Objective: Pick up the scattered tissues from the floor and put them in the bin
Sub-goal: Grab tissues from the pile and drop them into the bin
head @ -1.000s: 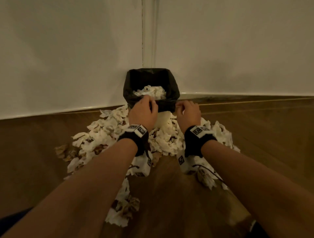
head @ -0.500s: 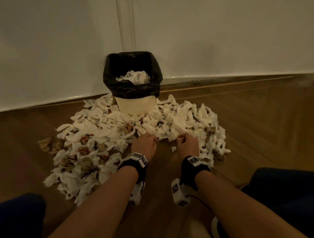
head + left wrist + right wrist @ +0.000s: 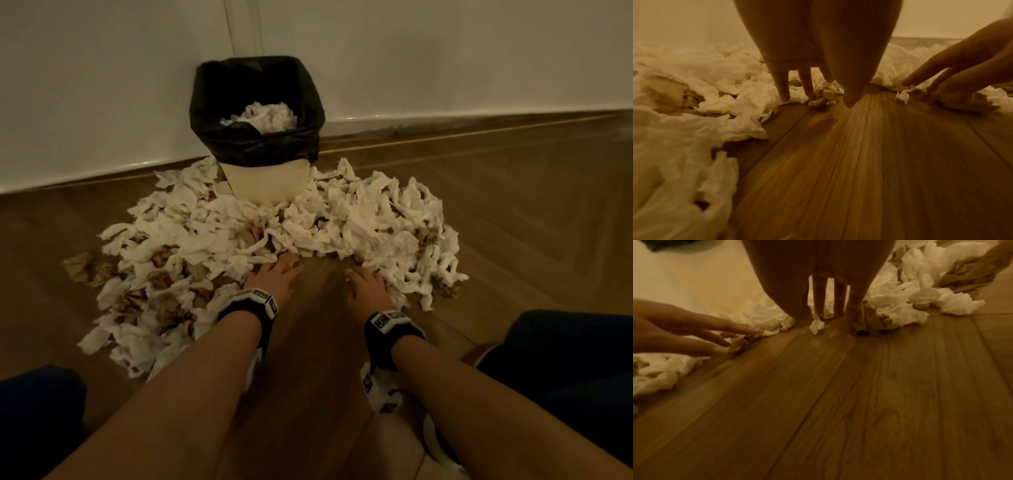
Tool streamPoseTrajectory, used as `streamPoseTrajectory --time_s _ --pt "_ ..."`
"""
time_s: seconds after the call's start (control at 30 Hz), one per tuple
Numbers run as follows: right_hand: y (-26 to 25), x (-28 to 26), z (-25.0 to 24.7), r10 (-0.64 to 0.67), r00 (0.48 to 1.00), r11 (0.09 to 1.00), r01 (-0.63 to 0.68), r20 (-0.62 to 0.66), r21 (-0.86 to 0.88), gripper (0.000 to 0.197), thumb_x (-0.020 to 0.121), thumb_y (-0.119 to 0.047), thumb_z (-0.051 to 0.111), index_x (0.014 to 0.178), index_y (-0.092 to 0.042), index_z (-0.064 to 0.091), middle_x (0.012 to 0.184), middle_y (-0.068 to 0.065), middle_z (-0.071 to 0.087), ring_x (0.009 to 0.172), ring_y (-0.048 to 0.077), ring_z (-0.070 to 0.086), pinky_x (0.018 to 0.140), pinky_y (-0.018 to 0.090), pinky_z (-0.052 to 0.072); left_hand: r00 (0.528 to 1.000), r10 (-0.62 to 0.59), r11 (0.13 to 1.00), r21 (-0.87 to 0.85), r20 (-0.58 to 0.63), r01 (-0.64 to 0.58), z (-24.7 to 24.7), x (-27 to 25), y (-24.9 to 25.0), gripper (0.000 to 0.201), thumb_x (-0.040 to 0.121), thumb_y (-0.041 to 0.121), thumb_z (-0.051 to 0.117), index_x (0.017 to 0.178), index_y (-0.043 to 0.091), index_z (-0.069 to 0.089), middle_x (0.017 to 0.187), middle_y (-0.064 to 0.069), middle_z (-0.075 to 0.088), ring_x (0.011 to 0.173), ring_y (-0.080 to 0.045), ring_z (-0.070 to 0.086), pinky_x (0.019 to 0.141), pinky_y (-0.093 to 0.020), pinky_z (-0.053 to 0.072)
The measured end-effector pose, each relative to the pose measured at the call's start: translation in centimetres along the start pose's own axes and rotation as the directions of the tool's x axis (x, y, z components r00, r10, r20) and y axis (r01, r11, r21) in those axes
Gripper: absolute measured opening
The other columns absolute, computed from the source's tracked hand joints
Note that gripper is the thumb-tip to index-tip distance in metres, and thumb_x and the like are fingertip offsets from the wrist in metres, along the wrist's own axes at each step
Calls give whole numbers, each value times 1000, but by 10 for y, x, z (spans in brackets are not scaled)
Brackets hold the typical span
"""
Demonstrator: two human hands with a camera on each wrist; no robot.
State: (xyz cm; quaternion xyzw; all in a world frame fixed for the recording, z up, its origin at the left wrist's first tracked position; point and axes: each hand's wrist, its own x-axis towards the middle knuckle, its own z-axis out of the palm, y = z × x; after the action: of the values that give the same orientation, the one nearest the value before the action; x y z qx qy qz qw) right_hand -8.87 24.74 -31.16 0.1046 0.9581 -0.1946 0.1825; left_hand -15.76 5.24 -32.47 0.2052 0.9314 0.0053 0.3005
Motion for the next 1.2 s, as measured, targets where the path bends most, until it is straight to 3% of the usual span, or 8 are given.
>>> streamPoseTrajectory --time_s 0.2,0.37,0.53,0.63,0.77,0.9,1.1,1.2 --pt "-1 6 6 -27 995 991 38 94 -124 61 92 -17 48 146 -32 24 156 -1 14 143 31 11 113 45 29 999 -23 1000 -6 -24 23 9 3 3 63 92 2 44 147 22 21 151 -5 17 131 -36 28 105 -43 37" --pt "-1 16 11 -96 991 971 114 98 -208 52 95 -13 45 145 -18 31 151 3 25 138 28 20 110 41 33 989 -134 966 -229 -60 117 13 0 5 56 86 25 49 138 28 29 134 -14 46 112 -37 52 95 -45 47" --pt "7 13 20 -105 990 968 122 91 -218 32 93 0 43 120 -5 57 132 11 41 126 28 34 97 33 39 998 -62 994 -93 8 62 8 -9 4 30 92 11 48 121 12 53 132 -13 43 115 -31 50 92 -35 42" --pt "11 11 22 -81 991 977 99 103 -186 30 95 -4 44 122 -6 55 130 11 44 119 28 41 94 33 40 997 -42 996 -80 68 47 8 -8 3 31 93 6 46 124 11 48 132 -12 40 117 -31 47 96 -38 41" --pt "11 8 19 -27 997 989 36 68 -144 29 95 -12 48 122 -6 54 124 12 48 112 29 50 90 33 43 999 -23 986 -165 -25 18 9 -7 1 56 89 -3 45 139 20 34 138 -13 37 119 -34 49 98 -42 44" --pt "7 6 11 43 999 997 -40 33 -73 22 95 -17 47 112 -6 57 118 12 50 106 28 53 86 33 43 993 -9 988 -153 -114 -8 1 -7 -2 41 92 3 46 130 17 48 128 -14 46 111 -32 53 91 -37 45" --pt "-13 13 -20 40 997 994 -33 -66 101 17 91 -14 52 102 -5 61 112 13 58 103 28 55 84 32 43 943 -98 879 -472 -317 -68 -33 -13 -3 27 93 6 42 118 17 45 89 -9 63 70 -22 63 57 -29 47" --pt "-35 20 -45 18 985 978 19 -172 207 17 90 -12 56 101 -9 68 110 11 61 101 25 57 86 30 44 883 -127 806 -565 -451 -173 -62 -16 -2 11 94 12 46 104 17 50 89 -6 65 63 -16 60 56 -25 44"
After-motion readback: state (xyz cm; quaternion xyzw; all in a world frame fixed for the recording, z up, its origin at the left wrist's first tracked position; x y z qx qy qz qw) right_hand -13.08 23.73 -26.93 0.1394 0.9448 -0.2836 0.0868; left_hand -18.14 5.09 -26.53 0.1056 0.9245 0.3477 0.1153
